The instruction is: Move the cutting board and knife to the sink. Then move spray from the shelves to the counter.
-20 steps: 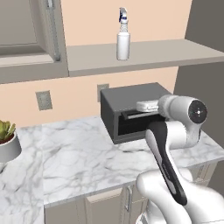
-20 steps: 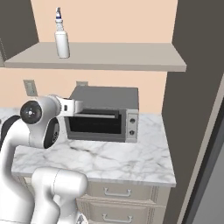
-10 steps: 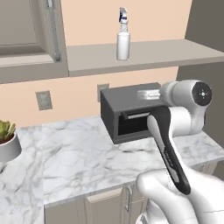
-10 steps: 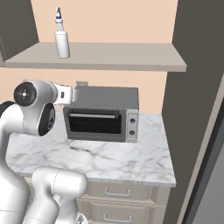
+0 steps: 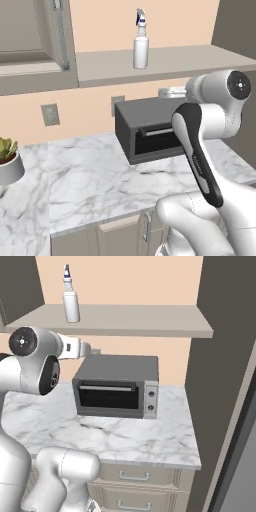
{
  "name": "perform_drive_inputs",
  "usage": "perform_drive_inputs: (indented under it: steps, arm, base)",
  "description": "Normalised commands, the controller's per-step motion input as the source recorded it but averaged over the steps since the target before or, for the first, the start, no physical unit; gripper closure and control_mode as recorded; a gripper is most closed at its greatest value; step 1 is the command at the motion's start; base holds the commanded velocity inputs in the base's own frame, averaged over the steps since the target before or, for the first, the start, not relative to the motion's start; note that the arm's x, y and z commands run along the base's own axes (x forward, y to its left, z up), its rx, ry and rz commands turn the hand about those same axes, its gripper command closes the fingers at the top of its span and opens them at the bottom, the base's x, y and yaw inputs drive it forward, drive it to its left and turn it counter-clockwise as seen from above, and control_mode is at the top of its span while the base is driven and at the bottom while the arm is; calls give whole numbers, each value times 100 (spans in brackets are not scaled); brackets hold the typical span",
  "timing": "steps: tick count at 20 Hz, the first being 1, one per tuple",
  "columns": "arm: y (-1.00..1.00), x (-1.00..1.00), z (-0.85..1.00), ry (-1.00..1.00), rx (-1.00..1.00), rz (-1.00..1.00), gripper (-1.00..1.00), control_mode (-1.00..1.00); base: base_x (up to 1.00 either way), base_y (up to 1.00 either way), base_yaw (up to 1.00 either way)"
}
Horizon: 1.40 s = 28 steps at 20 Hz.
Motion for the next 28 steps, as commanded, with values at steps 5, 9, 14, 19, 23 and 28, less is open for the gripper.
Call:
perform_drive_inputs:
  steps: [5, 9, 14, 19, 23, 28]
  arm:
    - [0, -1, 44, -4, 1, 2, -100, -100]
    - [2, 0, 39, -1, 1, 2, -100, -100]
    - [6, 2, 38, 0, 1, 6, -100, -100]
    - [7, 13, 33, -2, 2, 8, -100, -100]
    - [6, 33, 11, -4, 0, 3, -100, -100]
    - [9, 38, 9, -1, -1, 0, -100, -100]
  base:
    - [0, 0, 0]
    - [0, 0, 0]
    - [0, 0, 0]
    - [0, 0, 0]
    - [0, 0, 0]
    - [0, 0, 0]
